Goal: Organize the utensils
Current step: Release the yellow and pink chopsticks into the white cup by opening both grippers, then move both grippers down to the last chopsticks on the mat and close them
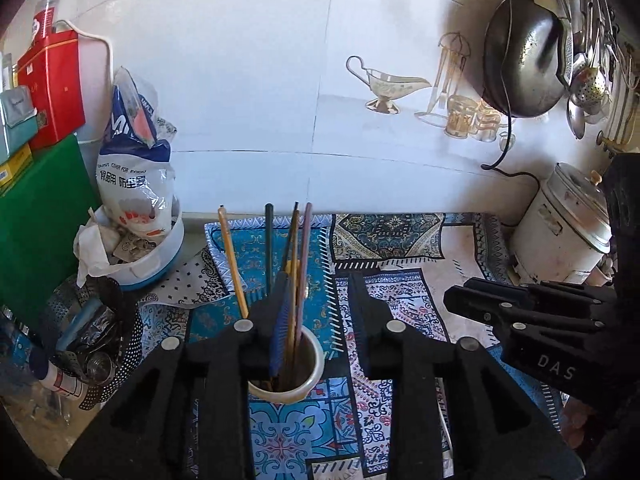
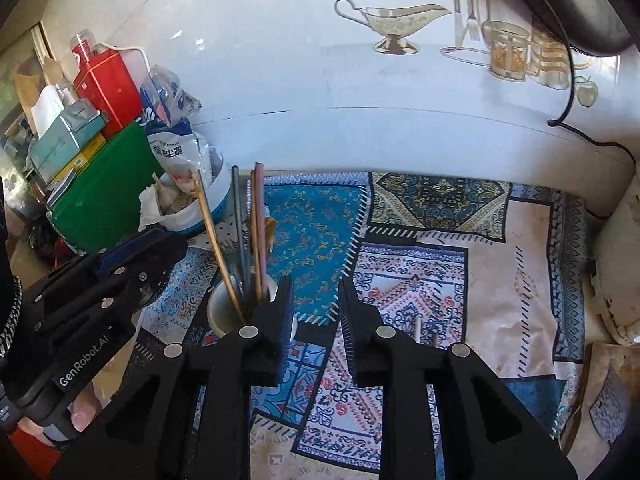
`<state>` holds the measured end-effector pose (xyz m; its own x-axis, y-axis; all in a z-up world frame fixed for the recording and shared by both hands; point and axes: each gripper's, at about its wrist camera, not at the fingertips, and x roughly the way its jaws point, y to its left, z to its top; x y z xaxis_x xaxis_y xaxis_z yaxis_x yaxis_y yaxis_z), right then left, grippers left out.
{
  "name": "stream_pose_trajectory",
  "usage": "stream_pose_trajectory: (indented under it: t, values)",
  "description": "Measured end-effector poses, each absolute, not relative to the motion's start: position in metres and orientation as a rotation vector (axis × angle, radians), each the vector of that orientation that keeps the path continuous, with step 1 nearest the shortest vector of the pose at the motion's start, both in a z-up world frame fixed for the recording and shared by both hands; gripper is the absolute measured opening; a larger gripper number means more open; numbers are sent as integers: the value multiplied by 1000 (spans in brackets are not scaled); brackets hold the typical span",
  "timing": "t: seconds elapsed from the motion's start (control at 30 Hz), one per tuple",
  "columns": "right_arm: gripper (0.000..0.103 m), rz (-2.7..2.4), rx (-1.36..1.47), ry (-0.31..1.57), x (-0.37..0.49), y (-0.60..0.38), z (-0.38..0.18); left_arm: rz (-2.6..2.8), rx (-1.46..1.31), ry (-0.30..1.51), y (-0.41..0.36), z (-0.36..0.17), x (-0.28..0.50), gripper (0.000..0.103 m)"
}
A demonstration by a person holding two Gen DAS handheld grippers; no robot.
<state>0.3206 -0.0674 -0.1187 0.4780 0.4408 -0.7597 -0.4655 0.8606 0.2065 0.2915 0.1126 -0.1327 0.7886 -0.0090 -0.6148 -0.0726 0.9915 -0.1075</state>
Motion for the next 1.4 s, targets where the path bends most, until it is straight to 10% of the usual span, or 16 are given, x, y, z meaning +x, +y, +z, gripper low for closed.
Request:
stream_pose_trajectory:
  t: [0.4,0.97,1.4]
  values:
    - [20,410,-7,970,324,-155,-143,-23,-100,786,34,-168,316,44]
    - [21,323,2,1147,320,-232,-212,-54,-49,1184,-40,-317,368,41]
    - [21,314,21,1199,318,-244,-229,-118,-14,1184,-59,-335,392,31]
